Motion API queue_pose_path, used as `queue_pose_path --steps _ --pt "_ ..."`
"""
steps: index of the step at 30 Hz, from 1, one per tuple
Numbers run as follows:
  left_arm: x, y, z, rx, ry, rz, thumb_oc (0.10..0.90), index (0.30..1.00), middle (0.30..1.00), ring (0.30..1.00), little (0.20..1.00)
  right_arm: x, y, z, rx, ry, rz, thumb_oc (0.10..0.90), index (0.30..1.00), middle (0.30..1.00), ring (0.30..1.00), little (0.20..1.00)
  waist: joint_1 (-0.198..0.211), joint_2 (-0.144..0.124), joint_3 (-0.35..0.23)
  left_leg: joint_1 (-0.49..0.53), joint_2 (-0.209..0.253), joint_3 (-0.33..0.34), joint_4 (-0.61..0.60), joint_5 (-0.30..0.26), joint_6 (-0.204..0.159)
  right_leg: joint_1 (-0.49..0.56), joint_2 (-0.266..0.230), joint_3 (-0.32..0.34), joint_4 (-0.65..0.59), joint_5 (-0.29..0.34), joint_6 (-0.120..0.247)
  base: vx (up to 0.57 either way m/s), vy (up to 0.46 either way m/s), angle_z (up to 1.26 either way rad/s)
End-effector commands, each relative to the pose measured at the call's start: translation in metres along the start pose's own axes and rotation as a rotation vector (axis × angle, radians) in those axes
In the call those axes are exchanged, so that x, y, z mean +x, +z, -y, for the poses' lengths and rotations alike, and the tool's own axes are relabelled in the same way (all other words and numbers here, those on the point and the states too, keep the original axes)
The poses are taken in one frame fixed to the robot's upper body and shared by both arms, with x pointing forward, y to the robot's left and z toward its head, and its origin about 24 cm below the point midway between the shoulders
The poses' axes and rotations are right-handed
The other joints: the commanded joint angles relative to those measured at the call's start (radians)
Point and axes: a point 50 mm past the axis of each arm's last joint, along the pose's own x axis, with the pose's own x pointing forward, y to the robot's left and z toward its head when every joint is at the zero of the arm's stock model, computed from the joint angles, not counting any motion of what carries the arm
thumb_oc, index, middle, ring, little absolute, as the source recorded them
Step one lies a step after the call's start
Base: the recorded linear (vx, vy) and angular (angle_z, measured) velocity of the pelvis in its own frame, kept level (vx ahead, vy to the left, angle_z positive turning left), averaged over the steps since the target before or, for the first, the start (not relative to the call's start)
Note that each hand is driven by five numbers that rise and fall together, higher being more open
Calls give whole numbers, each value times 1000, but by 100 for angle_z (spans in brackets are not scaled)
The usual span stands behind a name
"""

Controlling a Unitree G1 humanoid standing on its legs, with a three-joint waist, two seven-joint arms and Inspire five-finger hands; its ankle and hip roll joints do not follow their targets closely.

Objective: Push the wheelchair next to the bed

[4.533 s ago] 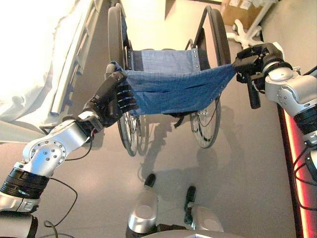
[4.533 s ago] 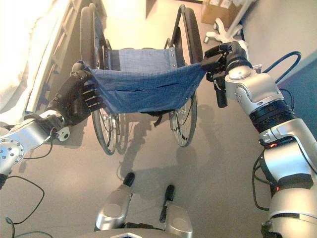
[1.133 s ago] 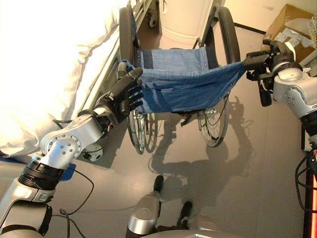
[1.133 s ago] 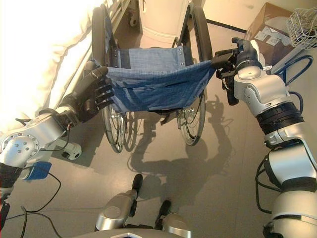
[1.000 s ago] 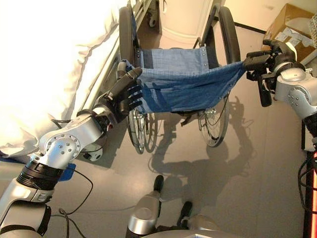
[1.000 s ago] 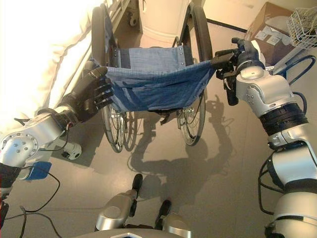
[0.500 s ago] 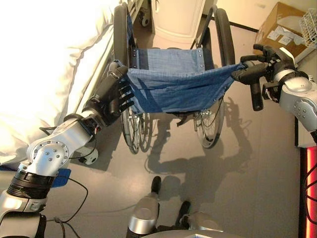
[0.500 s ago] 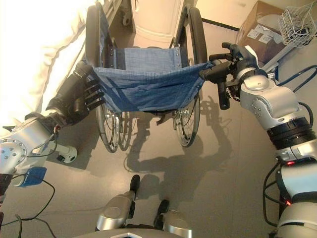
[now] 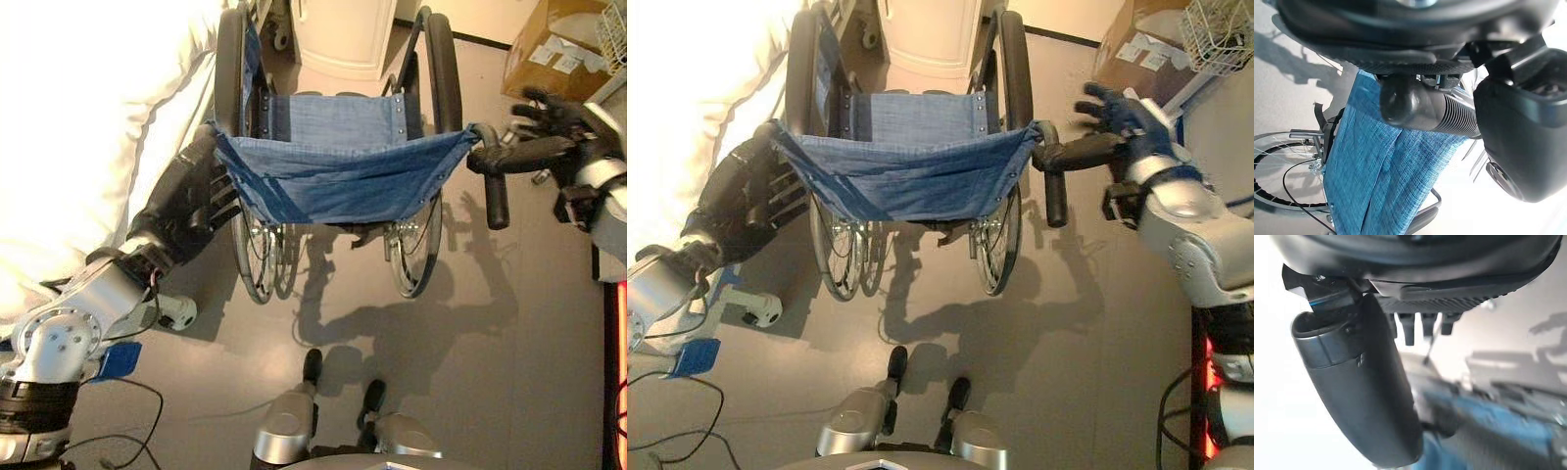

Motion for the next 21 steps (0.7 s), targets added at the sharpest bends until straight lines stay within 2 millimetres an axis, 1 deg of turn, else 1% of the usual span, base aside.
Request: queue_pose_path --steps 1,5,13,16,19,20,21 --pt "-38 89 -15 47 80 447 800 900 900 900 900 -12 47 42 -195 -202 224 800 900 900 900 900 3 2 -272 6 40 46 25 -36 -99 -62 29 5 68 28 -22 0 0 0" --pt "-40 87 -18 47 76 440 800 900 900 900 900 -16 47 49 -208 -236 234 800 900 900 900 900 7 2 -273 -2 44 46 26 -30 -106 -62 29 -3 66 28 -22 0 0 0" --pt "-42 85 -18 37 77 424 800 900 900 900 900 -17 48 49 -217 -251 233 800 900 900 900 900 9 5 -270 -12 46 47 26 -19 -112 -65 28 -6 62 31 -21 8 -2 4" --pt "-42 83 -23 20 97 419 800 900 900 900 900 -17 42 50 -211 -253 209 800 900 900 900 900 7 6 -269 -16 47 49 29 -19 -112 -68 27 -6 63 31 -20 12 8 8" --pt "-43 74 -32 -4 142 397 800 900 900 900 900 -18 25 53 -175 -266 156 800 900 900 900 900 3 9 -264 -20 48 50 31 -19 -112 -73 24 -7 65 32 -18 -1 13 15" --pt "-45 69 -37 -8 167 397 800 900 900 900 900 -20 15 55 -154 -270 131 800 900 900 900 900 1 10 -260 -21 48 48 30 -18 -112 -75 24 -6 65 33 -17 -9 11 5" --pt "-48 63 -43 -11 200 405 800 900 900 900 900 -25 -1 59 -117 -279 86 800 900 900 900 900 0 10 -259 -21 48 46 26 -17 -112 -77 24 -7 65 32 -17 0 0 0"
